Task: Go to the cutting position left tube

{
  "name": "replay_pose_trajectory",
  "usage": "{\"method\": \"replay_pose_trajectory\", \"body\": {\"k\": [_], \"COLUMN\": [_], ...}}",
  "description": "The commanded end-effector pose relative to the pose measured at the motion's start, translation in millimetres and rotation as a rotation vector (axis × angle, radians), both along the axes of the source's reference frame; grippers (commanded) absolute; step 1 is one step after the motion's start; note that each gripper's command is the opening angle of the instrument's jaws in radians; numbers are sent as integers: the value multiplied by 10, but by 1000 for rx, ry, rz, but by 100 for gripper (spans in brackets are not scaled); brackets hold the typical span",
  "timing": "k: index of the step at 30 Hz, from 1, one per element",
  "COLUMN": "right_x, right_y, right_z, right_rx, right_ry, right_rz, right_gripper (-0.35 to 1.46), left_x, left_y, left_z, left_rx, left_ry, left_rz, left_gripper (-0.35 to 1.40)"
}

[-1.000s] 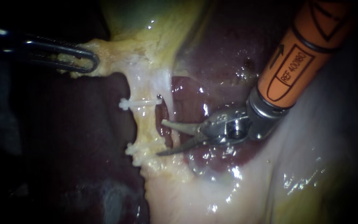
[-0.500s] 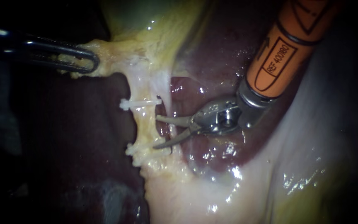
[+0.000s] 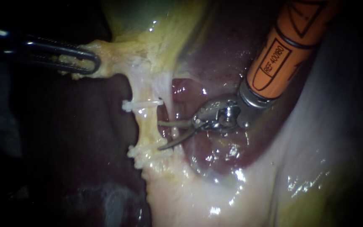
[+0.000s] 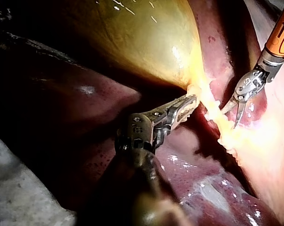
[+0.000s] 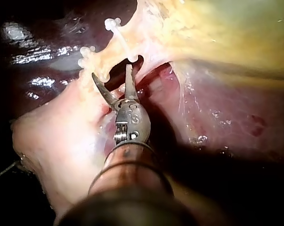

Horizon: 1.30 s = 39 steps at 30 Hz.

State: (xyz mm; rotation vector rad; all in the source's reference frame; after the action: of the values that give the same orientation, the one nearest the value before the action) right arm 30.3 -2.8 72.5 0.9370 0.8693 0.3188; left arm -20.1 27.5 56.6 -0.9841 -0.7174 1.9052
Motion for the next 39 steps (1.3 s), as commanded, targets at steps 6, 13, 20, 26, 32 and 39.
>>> {"method": "replay_pose_trajectory", "body": {"k": [6, 13, 20, 26, 32, 39], "right_x": [12, 29, 50, 64, 69, 78], "right_y": [0, 1, 2, 2, 0, -9], "right_z": [0, 0, -1, -1, -4, -17], "right_rx": [37, 61, 70, 69, 74, 86], "right_ry": [25, 41, 42, 41, 53, 81], "right_rz": [29, 56, 86, 95, 101, 110], "right_gripper": [135, 135, 135, 135, 136, 140], "left_x": [0, 0, 0, 0, 0, 0], "left_y": [0, 0, 0, 0, 0, 0], "left_z": [-1, -1, -1, -1, -1, -1], "left_rx": [0, 0, 0, 0, 0, 0], "left_ry": [0, 0, 0, 0, 0, 0], "left_rz": [0, 0, 0, 0, 0, 0], "left_gripper": [-35, -35, -35, -35, -35, -35]}}
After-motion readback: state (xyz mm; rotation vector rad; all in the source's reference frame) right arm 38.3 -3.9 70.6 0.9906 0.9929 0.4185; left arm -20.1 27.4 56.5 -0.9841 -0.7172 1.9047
